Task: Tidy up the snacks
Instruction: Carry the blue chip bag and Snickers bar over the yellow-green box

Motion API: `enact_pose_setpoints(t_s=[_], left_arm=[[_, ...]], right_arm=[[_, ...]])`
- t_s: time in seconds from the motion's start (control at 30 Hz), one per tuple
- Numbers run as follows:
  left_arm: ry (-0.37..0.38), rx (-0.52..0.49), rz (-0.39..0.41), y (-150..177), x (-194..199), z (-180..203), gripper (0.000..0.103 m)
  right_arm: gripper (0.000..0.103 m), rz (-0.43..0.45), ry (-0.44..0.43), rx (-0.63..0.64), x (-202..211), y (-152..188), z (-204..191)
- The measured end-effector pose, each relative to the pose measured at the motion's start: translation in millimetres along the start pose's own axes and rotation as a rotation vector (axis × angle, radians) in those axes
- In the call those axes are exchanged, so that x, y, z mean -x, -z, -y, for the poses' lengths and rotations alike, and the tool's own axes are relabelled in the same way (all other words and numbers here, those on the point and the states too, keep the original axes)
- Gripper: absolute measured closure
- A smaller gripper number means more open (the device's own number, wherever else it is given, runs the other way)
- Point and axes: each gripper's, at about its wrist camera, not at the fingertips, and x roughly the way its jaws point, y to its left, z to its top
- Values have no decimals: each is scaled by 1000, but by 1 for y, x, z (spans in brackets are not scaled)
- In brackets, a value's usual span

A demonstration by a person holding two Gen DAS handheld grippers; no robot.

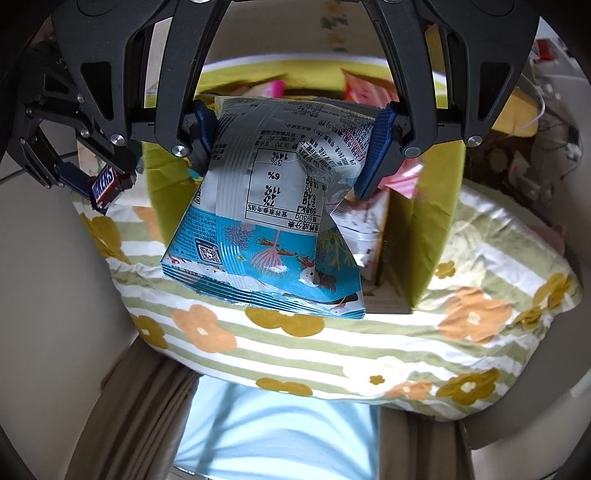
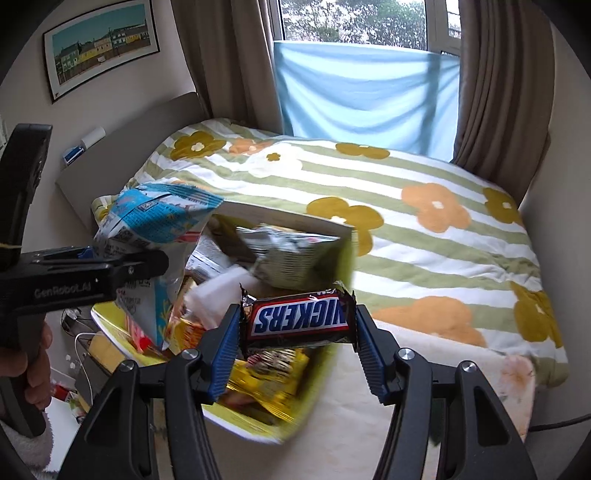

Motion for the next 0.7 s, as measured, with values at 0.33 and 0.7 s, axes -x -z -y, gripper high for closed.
enact_pose_setpoints(t_s=[0.33,0.7], left_arm=[[30,-106,-71,-38,-46,-21,14],[12,-32,-78,-16,-39,-60,0]], right_arm=[[48,-54,59,-83,-35,-2,-30],[48,-89,61,-84,-49,6,-31]])
